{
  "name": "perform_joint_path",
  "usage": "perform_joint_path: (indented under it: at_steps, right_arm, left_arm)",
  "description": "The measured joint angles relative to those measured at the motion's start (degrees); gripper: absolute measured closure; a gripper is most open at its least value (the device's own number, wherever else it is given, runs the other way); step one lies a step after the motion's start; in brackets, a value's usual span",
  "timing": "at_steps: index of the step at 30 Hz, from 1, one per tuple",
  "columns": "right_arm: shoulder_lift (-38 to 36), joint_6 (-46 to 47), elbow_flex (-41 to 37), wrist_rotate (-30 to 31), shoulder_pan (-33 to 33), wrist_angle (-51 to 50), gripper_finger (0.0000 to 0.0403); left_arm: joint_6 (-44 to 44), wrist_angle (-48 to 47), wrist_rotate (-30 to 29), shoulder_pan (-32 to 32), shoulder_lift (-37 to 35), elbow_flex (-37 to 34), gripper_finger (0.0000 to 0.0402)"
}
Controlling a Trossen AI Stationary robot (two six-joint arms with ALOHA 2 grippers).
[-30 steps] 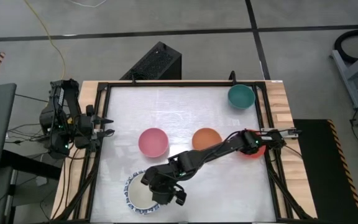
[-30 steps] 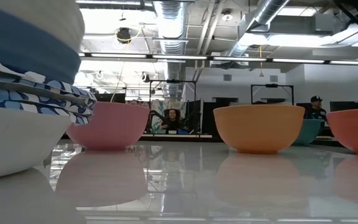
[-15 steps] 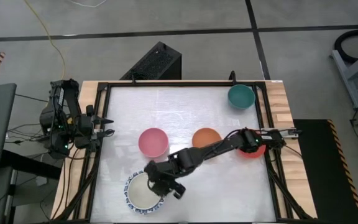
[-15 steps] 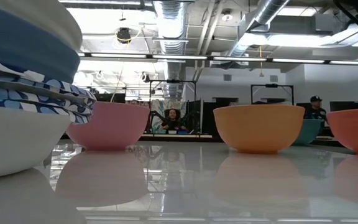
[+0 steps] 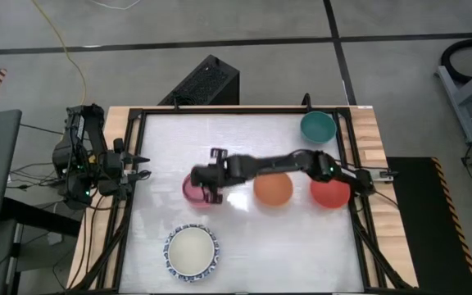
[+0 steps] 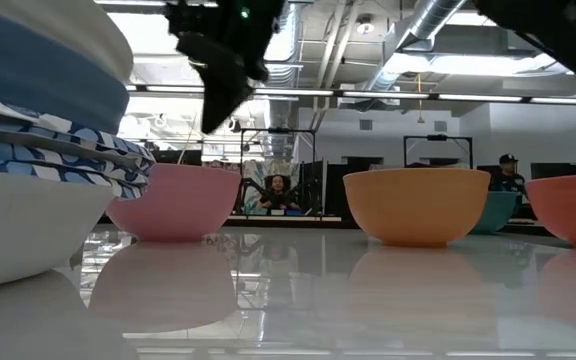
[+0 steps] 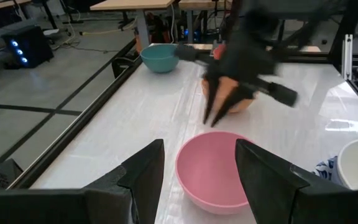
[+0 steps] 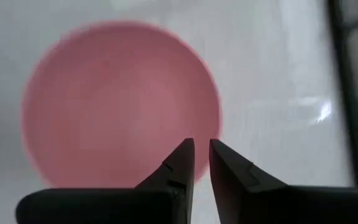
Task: Nest bowls inside each other
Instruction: Stack the pink bowl on top of the other white bowl
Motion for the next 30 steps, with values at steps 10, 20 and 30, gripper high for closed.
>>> perform_joint_path:
  at_steps: [10,20,30]
  right_arm:
    - [-1.0,4.7,0.0,-28.8,-13.8,-8.6,0.0257]
    - [-1.1,8.1,-1.1,-27.0,-15.6,-8.2,0.0203]
    - [-0.3,7.1,-1.4,-25.2,-13.8,-2.4,0.0203]
  left_arm:
    - [0.0,0.0,0.0,0.0,0.0,0.0,0.0214]
    - [-0.1,0.0,0.0,0.0,0.0,0.0,0.0214]
    - [-0.1,0.0,-0.1,0.0,0.0,0.0,0.0214]
